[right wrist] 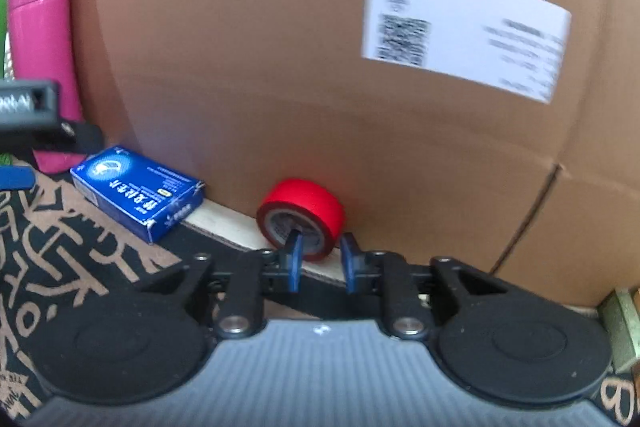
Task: Organize objects
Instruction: 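Grasp the blue medicine box with the right tool beside the pink bottle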
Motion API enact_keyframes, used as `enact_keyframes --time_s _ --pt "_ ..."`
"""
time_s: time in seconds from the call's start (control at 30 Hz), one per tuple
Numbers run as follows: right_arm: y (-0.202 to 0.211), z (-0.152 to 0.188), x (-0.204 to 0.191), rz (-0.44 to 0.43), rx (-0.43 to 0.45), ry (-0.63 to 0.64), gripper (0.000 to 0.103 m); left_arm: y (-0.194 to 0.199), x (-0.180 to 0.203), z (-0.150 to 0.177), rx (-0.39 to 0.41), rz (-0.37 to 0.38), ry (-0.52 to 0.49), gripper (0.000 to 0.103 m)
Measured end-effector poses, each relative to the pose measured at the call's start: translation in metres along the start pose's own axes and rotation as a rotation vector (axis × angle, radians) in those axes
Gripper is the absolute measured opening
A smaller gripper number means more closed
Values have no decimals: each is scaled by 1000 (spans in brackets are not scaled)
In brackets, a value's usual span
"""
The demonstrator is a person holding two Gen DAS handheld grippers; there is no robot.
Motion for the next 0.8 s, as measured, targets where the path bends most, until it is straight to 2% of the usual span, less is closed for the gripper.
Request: enact_keyframes --time_s 0.1,0.2,0.27,0.3,0.37,0.53,0.6,0.67,0.8 --pt "14 4 9 -21 23 -19 17 -5 -9 2 -10 3 72 97" --pt "27 9 13 -41 42 -2 17 -15 -9 10 -43 50 139 97" --pt "33 12 12 -56 49 1 17 -16 -7 10 -19 32 110 97" --pt "35 12 9 -69 54 0 20 -16 -6 10 -14 16 90 97" --pt "37 11 -1 -145 36 -1 51 -14 -7 10 0 0 81 97" --pt "38 16 -41 -229 25 103 53 -15 -14 10 16 0 124 97" --pt "32 15 -57 -280 8 146 57 -16 -10 13 16 11 94 98" --pt "23 14 -73 -319 -16 201 66 -19 0 17 11 18 22 98" --pt "15 1 -86 -325 8 287 70 -22 23 29 -15 52 -121 98"
Point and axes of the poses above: each gripper's, at about its wrist camera, not at the fingertips, and y roughly against the way its jaws point, x to its right, z to its underside, the point moved 8 cm from there along -y, roughly the way its jaws point, and after that the axes turned 1 degree about -z, right-handed, at the moved point
